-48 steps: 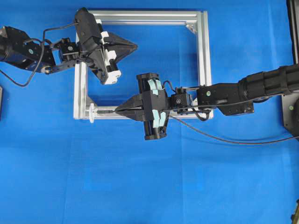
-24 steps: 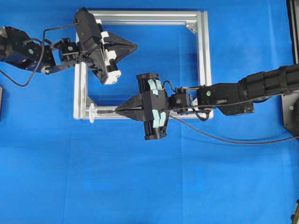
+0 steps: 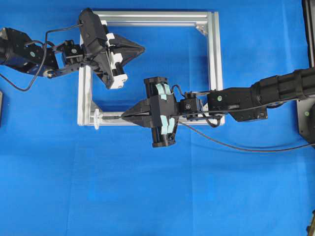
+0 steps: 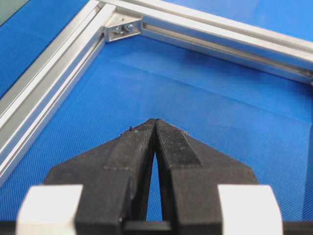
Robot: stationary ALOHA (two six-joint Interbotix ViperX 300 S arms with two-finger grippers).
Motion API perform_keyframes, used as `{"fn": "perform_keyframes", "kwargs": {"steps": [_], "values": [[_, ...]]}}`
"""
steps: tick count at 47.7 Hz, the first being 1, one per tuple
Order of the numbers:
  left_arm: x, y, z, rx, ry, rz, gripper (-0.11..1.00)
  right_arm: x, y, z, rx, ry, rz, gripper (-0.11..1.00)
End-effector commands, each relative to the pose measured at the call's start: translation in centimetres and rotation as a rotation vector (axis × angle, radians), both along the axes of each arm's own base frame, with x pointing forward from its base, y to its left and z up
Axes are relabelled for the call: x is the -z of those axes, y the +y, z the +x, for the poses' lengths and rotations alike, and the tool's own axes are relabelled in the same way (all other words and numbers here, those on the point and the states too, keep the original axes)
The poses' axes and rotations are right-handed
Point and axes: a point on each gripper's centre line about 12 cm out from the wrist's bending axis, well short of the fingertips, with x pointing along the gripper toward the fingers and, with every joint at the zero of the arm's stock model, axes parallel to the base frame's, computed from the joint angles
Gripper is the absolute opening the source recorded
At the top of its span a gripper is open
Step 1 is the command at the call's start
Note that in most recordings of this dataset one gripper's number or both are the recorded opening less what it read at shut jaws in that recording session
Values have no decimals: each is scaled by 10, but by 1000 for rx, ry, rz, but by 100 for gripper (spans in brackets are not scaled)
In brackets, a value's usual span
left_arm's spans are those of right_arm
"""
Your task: Insert the wire through the string loop located on the left side.
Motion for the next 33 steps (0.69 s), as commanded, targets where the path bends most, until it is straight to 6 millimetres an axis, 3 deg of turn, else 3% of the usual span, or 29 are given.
{"fn": "perform_keyframes", "kwargs": {"steps": [1, 33], "values": [[-16, 0, 3, 4, -47, 15, 0, -14, -1, 5, 2, -46, 2, 0], [-18, 0, 4, 3, -52, 15, 0, -12, -5, 56, 11, -112, 2, 0]]}}
